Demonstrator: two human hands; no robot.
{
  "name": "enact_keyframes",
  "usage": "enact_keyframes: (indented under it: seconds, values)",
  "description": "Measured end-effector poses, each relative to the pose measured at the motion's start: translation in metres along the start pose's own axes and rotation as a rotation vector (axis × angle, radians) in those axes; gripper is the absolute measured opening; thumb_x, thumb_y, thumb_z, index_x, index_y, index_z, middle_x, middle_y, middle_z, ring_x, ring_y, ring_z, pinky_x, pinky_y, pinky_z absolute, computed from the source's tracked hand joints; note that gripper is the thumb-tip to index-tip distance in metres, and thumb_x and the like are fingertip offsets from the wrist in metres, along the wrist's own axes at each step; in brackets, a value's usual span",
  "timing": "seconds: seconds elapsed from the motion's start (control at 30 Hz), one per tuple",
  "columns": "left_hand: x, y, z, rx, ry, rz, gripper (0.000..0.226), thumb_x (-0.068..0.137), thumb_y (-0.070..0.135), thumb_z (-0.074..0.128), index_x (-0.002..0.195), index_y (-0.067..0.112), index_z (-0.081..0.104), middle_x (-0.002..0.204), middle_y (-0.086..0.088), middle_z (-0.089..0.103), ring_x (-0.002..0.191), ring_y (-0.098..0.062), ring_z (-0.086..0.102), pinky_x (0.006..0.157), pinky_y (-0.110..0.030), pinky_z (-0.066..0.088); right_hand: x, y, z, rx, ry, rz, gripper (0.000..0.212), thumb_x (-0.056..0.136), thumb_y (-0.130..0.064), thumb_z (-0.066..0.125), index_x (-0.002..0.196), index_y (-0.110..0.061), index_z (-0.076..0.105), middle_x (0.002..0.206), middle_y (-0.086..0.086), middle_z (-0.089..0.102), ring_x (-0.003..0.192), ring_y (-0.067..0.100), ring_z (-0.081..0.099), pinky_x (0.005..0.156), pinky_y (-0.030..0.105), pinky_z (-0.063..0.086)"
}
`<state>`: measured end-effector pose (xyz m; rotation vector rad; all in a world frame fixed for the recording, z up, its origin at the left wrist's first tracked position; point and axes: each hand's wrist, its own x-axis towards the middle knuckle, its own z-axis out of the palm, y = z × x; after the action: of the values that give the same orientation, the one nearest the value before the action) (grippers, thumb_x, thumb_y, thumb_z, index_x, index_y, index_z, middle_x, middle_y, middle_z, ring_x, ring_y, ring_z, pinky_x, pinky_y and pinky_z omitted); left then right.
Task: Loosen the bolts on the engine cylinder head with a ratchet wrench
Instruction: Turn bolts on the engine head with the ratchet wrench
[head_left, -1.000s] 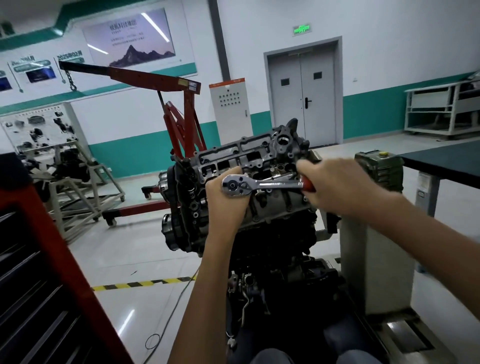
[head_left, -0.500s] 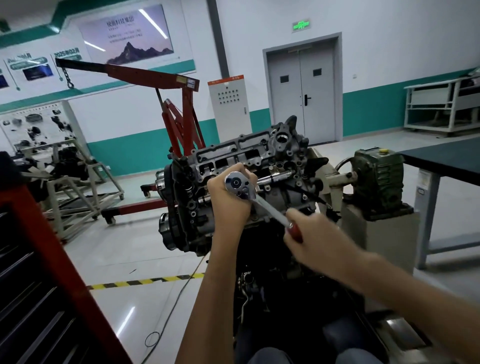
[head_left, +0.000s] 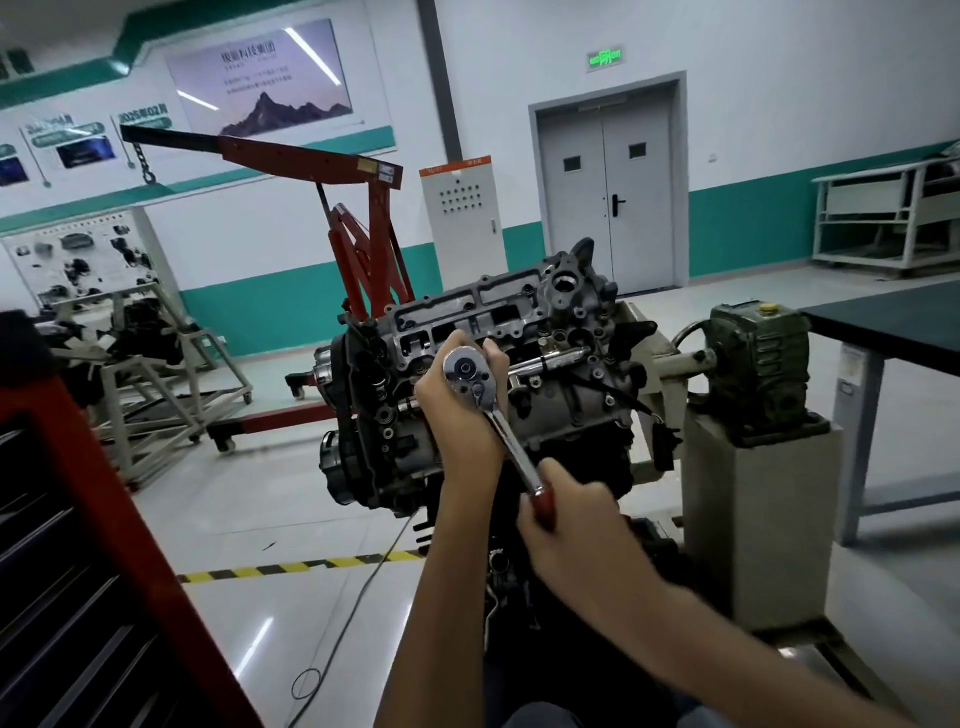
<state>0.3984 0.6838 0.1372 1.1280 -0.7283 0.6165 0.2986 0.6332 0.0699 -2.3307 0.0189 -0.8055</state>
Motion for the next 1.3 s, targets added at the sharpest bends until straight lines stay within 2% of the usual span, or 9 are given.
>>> enact_keyframes:
  seconds: [0.13, 0.33, 0.5, 0.7, 0.77, 0.87, 0.97, 1.1, 1.3]
  values:
    - [0.006, -0.003, -0.003, -0.085, -0.051, -0.076, 0.044, 0.087, -0.017, 0.048, 0.063, 0.019, 0.040, 0.050, 0.019, 0.041, 0.050, 0.003, 0.038, 0.060, -0.008, 0.040, -0.003, -0.005, 0.012, 0.094, -0.002, 0.030, 0.021, 0.087, -0.022, 0.051, 0.073, -0.022, 0.035, 0.058, 0.001, 0.045, 0.047, 0.016, 0.045, 0.047, 0.030, 0.041]
    - [0.014, 0.006, -0.027, 0.078, -0.245, 0.041, 0.037, 0.073, -0.018, 0.052, 0.051, 0.010, 0.039, 0.054, 0.000, 0.030, 0.052, -0.001, 0.027, 0.051, -0.015, 0.024, 0.054, 0.010, -0.085, -0.594, -0.138, -0.358, 0.008, 0.088, -0.022, 0.047, 0.087, -0.018, 0.041, 0.062, -0.004, 0.048, 0.051, 0.017, 0.051, 0.049, 0.029, 0.045]
    - [0.019, 0.004, -0.029, 0.245, -0.351, 0.127, 0.036, 0.074, -0.009, 0.054, 0.052, 0.012, 0.035, 0.051, 0.009, 0.030, 0.051, -0.003, 0.025, 0.049, -0.028, 0.022, 0.091, 0.005, -0.126, -0.852, -0.050, -0.454, 0.017, 0.084, -0.022, 0.052, 0.084, -0.017, 0.035, 0.054, -0.011, 0.033, 0.048, 0.012, 0.043, 0.049, 0.022, 0.035]
    - [0.006, 0.001, -0.011, 0.074, -0.037, 0.010, 0.038, 0.086, -0.004, 0.052, 0.062, 0.023, 0.040, 0.054, 0.018, 0.040, 0.053, 0.002, 0.034, 0.055, -0.012, 0.034, 0.024, 0.007, -0.043, -0.367, 0.014, -0.124, 0.019, 0.086, -0.022, 0.052, 0.082, -0.021, 0.034, 0.060, -0.004, 0.044, 0.057, 0.018, 0.056, 0.049, 0.025, 0.044]
    - [0.003, 0.003, -0.002, -0.155, -0.064, -0.113, 0.042, 0.088, -0.004, 0.043, 0.058, 0.025, 0.044, 0.052, 0.019, 0.039, 0.050, 0.002, 0.034, 0.052, -0.011, 0.031, 0.004, 0.000, -0.008, -0.077, -0.003, -0.018, 0.020, 0.087, -0.022, 0.052, 0.079, -0.021, 0.034, 0.062, -0.003, 0.047, 0.054, 0.014, 0.052, 0.049, 0.023, 0.043]
    - [0.002, -0.003, -0.003, -0.176, -0.148, -0.154, 0.044, 0.089, -0.009, 0.040, 0.059, 0.023, 0.041, 0.052, 0.020, 0.040, 0.050, 0.003, 0.035, 0.057, -0.018, 0.028, -0.007, -0.007, 0.023, 0.153, 0.053, 0.048, 0.029, 0.086, -0.020, 0.052, 0.068, -0.026, 0.031, 0.056, -0.003, 0.040, 0.044, 0.013, 0.042, 0.045, 0.023, 0.035]
    - [0.009, 0.004, -0.011, -0.144, -0.236, -0.118, 0.033, 0.074, 0.013, 0.054, 0.050, 0.031, 0.039, 0.050, 0.015, 0.032, 0.049, -0.006, 0.027, 0.052, -0.019, 0.021, 0.003, 0.003, 0.000, -0.002, 0.007, -0.033, 0.024, 0.084, -0.020, 0.052, 0.073, -0.023, 0.031, 0.056, -0.003, 0.038, 0.046, 0.016, 0.042, 0.048, 0.025, 0.034]
    - [0.017, -0.001, -0.027, 0.123, -0.282, 0.025, 0.044, 0.075, -0.019, 0.052, 0.052, 0.015, 0.037, 0.051, 0.013, 0.034, 0.051, -0.004, 0.029, 0.049, -0.021, 0.029, 0.045, 0.016, -0.072, -0.488, -0.134, -0.283, 0.021, 0.086, -0.020, 0.051, 0.079, -0.025, 0.032, 0.055, -0.010, 0.039, 0.044, 0.008, 0.044, 0.042, 0.018, 0.032]
    - [0.018, 0.001, -0.024, 0.293, -0.302, 0.105, 0.041, 0.075, -0.011, 0.056, 0.053, 0.017, 0.035, 0.051, 0.007, 0.032, 0.051, -0.004, 0.026, 0.050, -0.025, 0.024, 0.083, 0.012, -0.119, -0.802, -0.028, -0.343, 0.012, 0.085, -0.018, 0.052, 0.089, -0.016, 0.041, 0.058, -0.006, 0.045, 0.054, 0.015, 0.051, 0.055, 0.029, 0.047]
